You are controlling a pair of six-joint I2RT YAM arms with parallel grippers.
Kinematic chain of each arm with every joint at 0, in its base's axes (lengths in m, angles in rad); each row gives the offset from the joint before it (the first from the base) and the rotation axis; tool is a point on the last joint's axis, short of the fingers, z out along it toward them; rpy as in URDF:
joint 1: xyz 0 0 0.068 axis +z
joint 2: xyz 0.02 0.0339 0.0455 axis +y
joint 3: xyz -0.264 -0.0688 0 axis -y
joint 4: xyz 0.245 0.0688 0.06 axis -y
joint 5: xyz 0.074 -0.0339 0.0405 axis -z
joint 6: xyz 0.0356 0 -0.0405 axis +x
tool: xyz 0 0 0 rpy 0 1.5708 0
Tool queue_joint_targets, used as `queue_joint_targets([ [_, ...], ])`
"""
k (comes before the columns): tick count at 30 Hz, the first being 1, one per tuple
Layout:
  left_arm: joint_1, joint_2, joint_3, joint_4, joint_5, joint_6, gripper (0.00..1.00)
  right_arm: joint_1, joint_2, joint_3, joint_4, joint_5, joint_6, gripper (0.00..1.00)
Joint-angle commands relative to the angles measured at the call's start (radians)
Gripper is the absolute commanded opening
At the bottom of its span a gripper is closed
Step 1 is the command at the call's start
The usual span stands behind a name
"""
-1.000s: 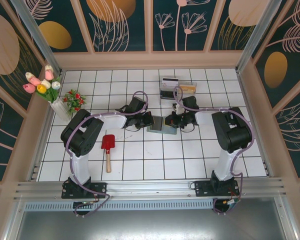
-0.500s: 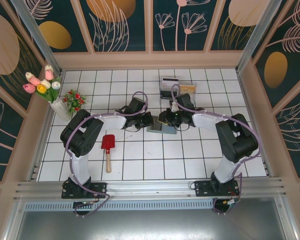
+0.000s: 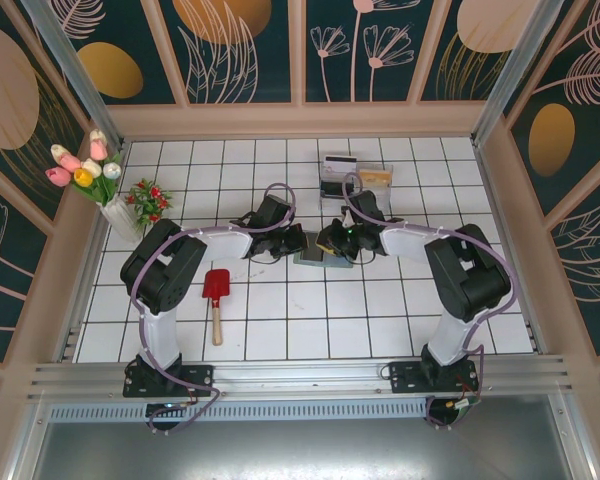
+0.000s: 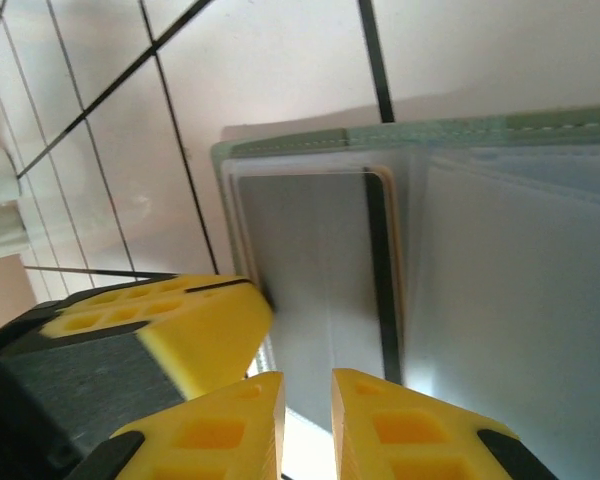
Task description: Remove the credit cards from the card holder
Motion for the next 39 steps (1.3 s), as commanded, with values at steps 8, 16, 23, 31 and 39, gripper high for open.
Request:
queue_joint_targets([
  [8, 0.001, 0.033, -0.048, -0.125, -0.076, 0.003, 0.12, -0.026, 0.035, -0.029, -0.01, 0.003, -0.041, 0.23],
  [16, 0.002, 0.045, -0.059, -0.119, -0.071, -0.002, 0.13, -0.033, 0.034, -0.048, 0.013, -0.052, -0.105, 0.24],
  [23, 0.002, 0.052, -0.067, -0.108, -0.06, -0.005, 0.13, -0.035, 0.057, -0.043, 0.036, -0.09, -0.163, 0.21],
  [31, 0.002, 0.054, -0.074, -0.102, -0.056, -0.007, 0.13, -0.037, 0.082, -0.052, 0.063, -0.125, -0.187, 0.2],
  [39, 0.002, 0.055, -0.101, -0.079, -0.047, -0.02, 0.13, -0.059, 0.067, -0.113, 0.198, -0.224, -0.206, 0.18],
])
